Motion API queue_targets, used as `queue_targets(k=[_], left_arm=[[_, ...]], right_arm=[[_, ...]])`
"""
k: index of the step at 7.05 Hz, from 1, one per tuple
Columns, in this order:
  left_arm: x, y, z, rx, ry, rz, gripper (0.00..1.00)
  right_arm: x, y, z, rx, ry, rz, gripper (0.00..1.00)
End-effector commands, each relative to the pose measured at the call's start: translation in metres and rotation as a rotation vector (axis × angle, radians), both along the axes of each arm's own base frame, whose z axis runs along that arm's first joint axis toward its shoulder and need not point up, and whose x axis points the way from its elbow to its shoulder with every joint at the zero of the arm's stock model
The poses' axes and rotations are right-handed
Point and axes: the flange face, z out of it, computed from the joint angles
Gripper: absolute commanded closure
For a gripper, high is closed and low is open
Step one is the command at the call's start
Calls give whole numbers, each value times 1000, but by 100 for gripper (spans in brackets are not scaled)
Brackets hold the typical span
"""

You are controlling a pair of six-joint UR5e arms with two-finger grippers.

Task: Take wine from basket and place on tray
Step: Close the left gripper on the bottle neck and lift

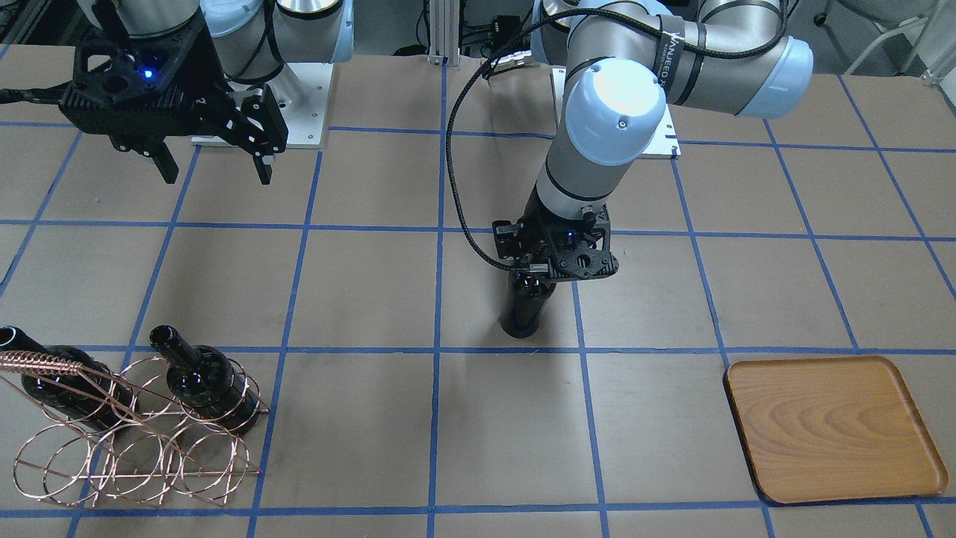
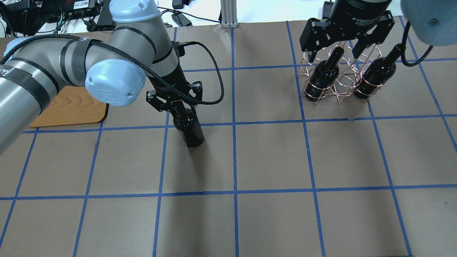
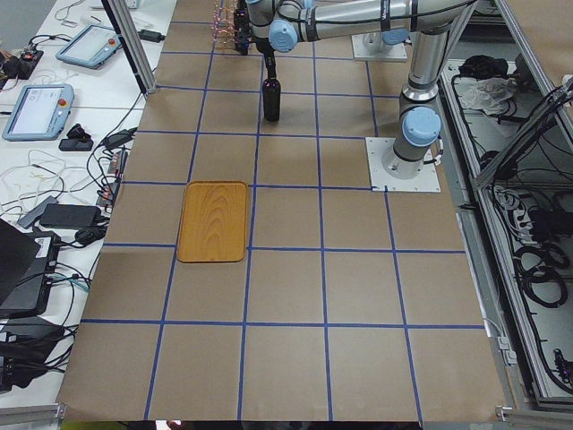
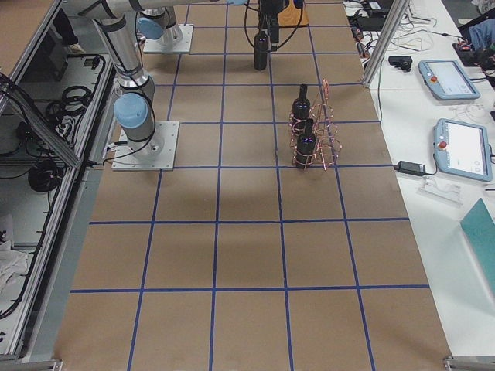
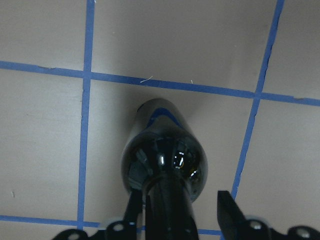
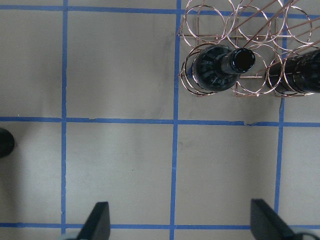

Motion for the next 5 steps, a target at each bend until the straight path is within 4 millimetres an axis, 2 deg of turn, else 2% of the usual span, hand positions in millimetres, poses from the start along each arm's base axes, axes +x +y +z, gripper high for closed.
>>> queue_targets(k=[1,2,4,5], left_arm=[[0,0,1,-7,-1,-3,63],[2,0,4,-13,-1,-4,68],[3,2,15,-36,6,-24,100],[6,-1,20,-48,8,-19,100]], right_arm=[[0,1,1,-6,0,-5,0],[2,5,5,-12,-9,-1,0],[0,26,29,-52,0,4,0],[0,31,34,-59,-5,6,0]])
